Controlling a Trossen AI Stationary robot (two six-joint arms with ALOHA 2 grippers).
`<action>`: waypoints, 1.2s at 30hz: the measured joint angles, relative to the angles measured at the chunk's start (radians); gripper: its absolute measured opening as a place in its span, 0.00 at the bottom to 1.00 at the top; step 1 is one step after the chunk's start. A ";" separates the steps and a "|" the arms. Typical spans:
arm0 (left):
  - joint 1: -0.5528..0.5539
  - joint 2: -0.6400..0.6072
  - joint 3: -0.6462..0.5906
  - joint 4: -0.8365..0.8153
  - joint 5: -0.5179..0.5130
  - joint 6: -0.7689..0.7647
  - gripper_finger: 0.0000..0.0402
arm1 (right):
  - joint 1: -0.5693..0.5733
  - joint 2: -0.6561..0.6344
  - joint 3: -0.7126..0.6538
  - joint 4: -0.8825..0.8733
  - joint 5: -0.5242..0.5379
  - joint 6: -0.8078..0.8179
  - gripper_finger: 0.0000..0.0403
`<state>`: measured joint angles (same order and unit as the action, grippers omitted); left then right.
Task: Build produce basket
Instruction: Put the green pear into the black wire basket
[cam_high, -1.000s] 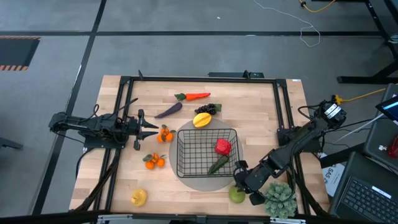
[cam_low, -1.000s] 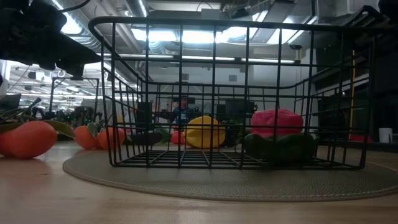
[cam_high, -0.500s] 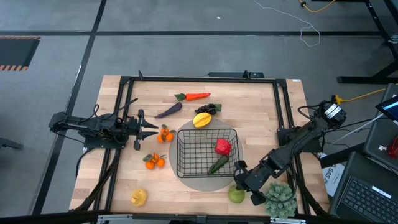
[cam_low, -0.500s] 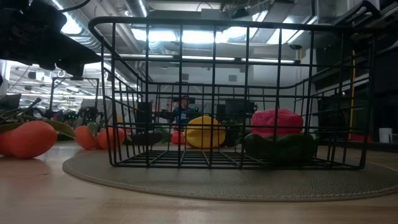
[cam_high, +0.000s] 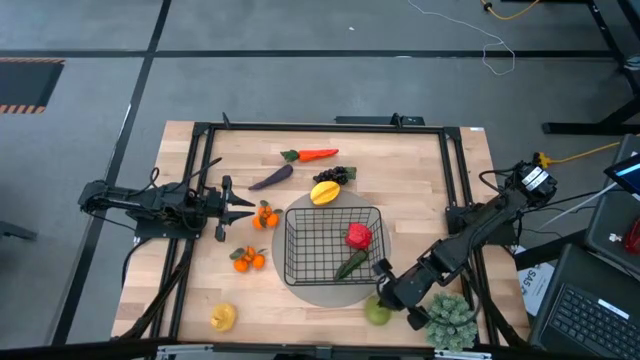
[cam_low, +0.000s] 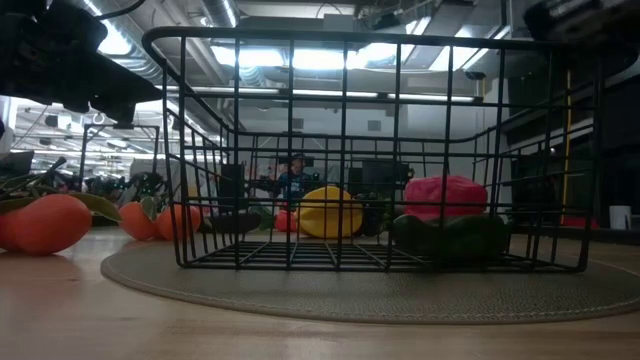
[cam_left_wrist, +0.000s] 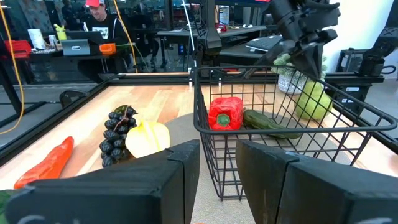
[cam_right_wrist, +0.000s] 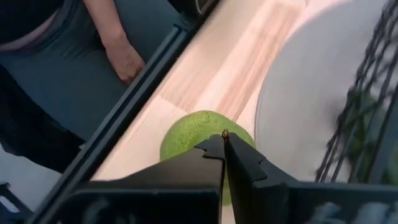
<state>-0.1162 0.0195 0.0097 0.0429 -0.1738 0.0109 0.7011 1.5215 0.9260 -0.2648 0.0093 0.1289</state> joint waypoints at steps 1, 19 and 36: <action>0.000 0.000 0.000 0.000 0.000 0.000 0.23 | -0.005 0.000 0.000 0.016 0.000 -0.037 0.00; 0.000 0.000 0.000 0.000 0.000 0.000 0.23 | -0.114 0.000 0.308 0.083 0.363 -0.458 0.00; 0.000 0.000 0.000 0.000 0.000 0.000 0.23 | -0.376 0.000 0.449 0.104 0.574 -0.477 0.00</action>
<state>-0.1162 0.0196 0.0093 0.0432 -0.1738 0.0109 0.3251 1.5211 1.3748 -0.1612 0.5834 -0.3479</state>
